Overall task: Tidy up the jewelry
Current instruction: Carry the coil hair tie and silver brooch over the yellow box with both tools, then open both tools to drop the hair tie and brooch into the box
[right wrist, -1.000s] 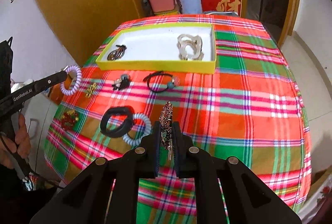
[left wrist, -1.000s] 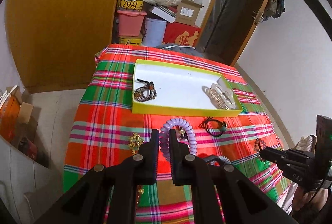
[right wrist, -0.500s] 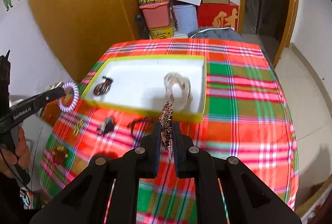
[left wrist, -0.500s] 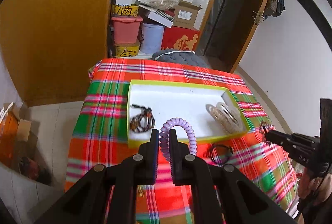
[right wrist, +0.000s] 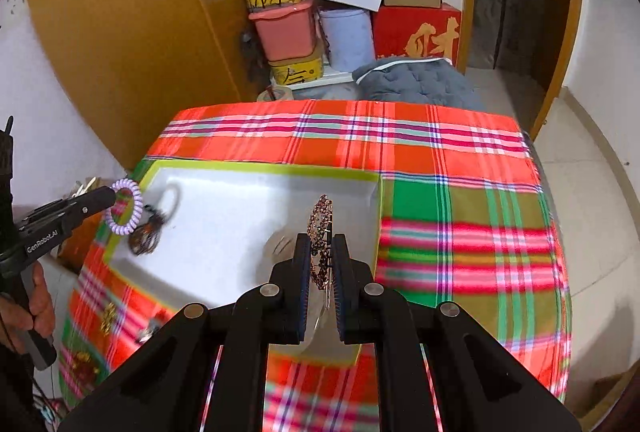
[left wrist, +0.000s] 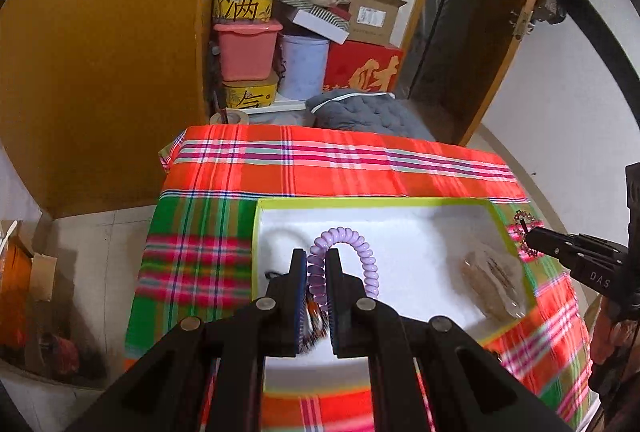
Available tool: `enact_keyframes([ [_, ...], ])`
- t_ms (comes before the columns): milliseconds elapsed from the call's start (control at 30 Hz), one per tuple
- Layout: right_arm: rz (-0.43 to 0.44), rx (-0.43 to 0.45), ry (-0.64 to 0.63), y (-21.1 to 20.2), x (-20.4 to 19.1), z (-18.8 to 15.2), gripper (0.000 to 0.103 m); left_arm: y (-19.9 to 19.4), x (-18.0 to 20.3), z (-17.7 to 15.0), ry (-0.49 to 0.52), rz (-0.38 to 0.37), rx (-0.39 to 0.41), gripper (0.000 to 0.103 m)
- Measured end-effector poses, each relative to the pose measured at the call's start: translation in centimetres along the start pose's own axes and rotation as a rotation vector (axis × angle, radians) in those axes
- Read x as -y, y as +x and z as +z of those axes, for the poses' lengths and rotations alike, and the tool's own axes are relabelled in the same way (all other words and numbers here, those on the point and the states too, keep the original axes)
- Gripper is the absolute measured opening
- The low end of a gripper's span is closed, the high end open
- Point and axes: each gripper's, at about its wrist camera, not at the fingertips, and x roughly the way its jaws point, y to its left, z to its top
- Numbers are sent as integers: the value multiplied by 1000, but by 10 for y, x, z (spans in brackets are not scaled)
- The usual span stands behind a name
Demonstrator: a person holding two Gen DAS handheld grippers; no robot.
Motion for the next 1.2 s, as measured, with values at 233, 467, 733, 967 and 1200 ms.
enact_keyframes([
  [233,-3,-56,-4,40,7,15,11,36,-7,11,-2,23,-41,9],
  [467,-7,-107,1,65,12,15,11,58,-9,10,2,42,-77,9],
  [733,7,-116,19,68,15,13,20,65,-8,10,15,66,-97,9],
  [967,7,-61,19,41,13,14,31,50,-4,11,3,63,-85,10],
  [1200,19,-7,13,3,5,3,31,13,-2,5,-6,47,-47,11],
])
